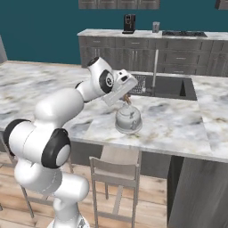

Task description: The kettle is done boiling. Turn off the stove, then wait for 300 timesteps before moving the kettle to the dining table.

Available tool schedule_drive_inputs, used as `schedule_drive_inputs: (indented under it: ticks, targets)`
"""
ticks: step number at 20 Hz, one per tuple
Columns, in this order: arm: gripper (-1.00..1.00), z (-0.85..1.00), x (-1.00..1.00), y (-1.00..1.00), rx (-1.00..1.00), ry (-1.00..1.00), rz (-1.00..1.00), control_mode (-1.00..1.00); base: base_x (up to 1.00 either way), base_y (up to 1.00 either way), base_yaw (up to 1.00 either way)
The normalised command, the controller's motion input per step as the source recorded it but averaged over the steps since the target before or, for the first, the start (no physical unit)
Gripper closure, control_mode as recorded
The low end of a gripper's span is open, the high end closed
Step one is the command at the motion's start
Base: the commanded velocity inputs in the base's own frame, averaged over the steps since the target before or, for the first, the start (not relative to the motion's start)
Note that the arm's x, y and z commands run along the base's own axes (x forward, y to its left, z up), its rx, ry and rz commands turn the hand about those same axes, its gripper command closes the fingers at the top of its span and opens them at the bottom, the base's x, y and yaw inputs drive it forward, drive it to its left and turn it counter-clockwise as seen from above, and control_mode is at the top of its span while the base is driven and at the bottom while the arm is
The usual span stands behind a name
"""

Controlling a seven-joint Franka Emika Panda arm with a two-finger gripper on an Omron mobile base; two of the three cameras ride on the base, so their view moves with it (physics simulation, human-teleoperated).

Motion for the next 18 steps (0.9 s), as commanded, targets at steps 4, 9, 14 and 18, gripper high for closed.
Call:
schedule_drive_inputs:
  ticks: [4, 9, 14, 18]
  targets:
    - [1.00, -0.14, 0.53, 0.34, 0.00, 0.00, 0.00, -1.00, 0.00, 0.00, 0.00]
    - [1.00, -0.18, 0.43, 0.29, 0.00, 0.00, 0.00, -1.00, 0.00, 0.00, 0.00]
    - [1.00, -0.21, 0.07, 0.02, 0.00, 0.00, 0.06, -1.00, 0.00, 0.00, 0.00]
    - [1.00, -0.18, 0.11, 0.00, 0.00, 0.00, 0.06, -1.00, 0.00, 0.00, 0.00]
